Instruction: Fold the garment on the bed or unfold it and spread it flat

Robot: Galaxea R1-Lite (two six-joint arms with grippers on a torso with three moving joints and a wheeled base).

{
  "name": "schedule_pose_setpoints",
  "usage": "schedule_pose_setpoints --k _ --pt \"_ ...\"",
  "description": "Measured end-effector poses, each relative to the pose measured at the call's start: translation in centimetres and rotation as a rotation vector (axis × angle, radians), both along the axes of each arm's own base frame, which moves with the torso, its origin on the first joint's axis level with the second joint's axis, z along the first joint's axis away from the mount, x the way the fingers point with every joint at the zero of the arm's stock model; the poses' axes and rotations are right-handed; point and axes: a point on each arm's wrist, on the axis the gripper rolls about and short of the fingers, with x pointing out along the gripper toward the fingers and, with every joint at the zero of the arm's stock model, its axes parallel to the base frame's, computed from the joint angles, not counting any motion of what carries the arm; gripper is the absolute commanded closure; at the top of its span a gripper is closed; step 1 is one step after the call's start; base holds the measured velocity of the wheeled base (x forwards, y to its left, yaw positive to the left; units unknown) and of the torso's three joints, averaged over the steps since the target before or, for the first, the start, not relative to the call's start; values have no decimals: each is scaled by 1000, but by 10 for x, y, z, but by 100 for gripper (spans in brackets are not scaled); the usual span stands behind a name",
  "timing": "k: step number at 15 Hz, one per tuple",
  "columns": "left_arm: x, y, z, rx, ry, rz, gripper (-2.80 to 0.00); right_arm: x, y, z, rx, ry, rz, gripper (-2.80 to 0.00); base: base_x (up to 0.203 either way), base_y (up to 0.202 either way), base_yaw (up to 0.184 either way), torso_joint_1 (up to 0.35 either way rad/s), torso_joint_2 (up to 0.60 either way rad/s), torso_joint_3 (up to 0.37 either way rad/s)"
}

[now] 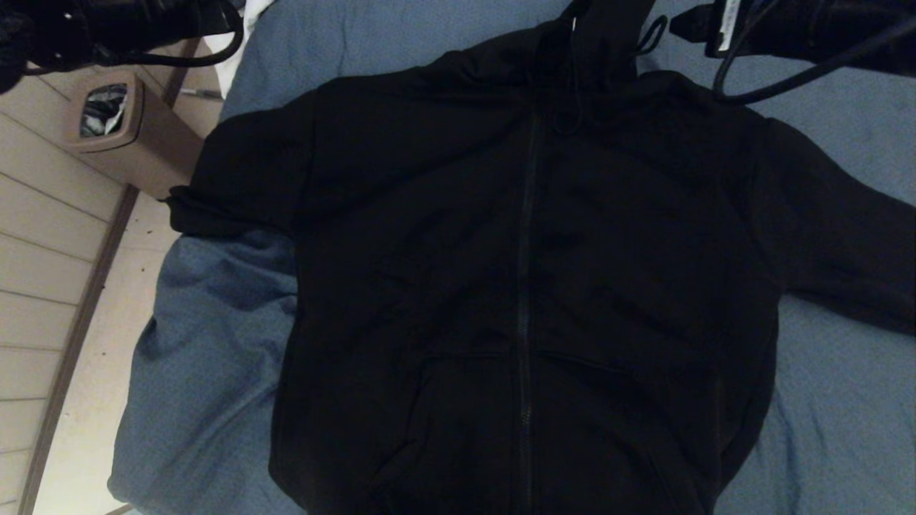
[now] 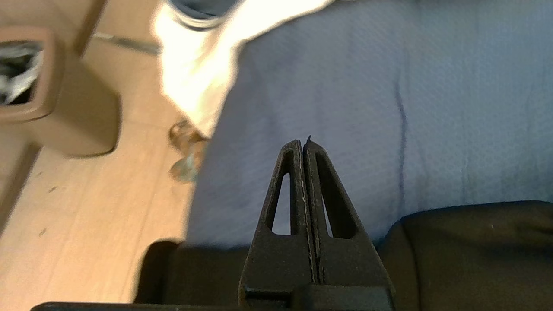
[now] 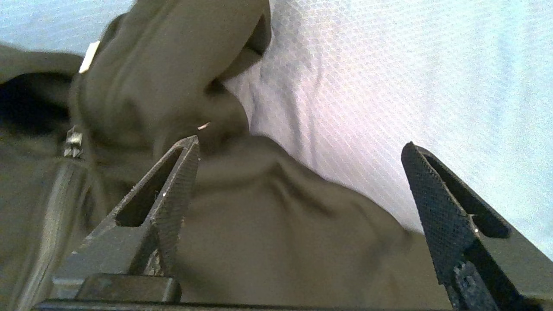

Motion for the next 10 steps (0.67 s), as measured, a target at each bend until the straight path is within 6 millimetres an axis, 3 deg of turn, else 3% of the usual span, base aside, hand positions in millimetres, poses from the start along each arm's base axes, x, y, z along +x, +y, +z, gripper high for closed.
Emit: schedule_pose_setpoints --k 4,6,7,10 --pt "-54 20 14 -4 57 -13 0 -54 -17 3 -4 53 10 -280 0 0 0 0 0 0" --pt "-80 27 2 6 148 -39 0 -82 -24 -5 9 123 32 -280 0 0 0 0 0 0" --pt "-93 30 -11 12 214 -57 0 -97 -28 -9 24 165 54 0 0 0 0 0 0 0" --pt "-143 42 -55 8 378 -123 0 -145 -41 -27 83 329 148 0 0 0 0 0 0 0"
